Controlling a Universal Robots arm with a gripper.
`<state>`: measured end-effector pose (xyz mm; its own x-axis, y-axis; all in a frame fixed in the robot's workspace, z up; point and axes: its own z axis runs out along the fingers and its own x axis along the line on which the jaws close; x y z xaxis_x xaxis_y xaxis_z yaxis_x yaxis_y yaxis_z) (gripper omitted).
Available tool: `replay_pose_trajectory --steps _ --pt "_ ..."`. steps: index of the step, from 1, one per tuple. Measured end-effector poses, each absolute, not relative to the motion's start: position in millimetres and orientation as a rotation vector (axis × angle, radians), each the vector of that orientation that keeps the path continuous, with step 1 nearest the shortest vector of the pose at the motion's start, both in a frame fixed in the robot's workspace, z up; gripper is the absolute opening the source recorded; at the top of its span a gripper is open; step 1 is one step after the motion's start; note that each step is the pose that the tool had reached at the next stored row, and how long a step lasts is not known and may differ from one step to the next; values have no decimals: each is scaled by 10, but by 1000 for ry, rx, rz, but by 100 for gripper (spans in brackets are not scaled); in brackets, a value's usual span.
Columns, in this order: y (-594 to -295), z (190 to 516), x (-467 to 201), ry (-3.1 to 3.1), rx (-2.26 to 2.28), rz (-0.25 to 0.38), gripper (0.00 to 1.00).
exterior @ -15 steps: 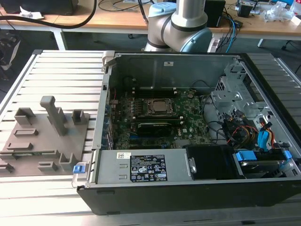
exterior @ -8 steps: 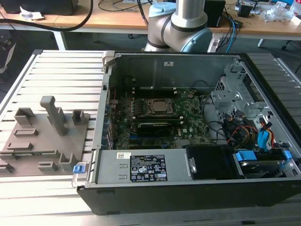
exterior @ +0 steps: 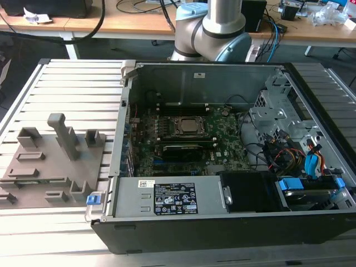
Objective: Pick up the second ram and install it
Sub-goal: 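Reach for the second ram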
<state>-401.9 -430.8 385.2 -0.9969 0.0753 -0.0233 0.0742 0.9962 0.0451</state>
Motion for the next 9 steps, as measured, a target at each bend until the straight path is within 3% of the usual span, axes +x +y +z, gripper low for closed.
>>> replay_pose_trajectory --steps 9 --pt "-4694 3787 -4002 3114 116 69 11"
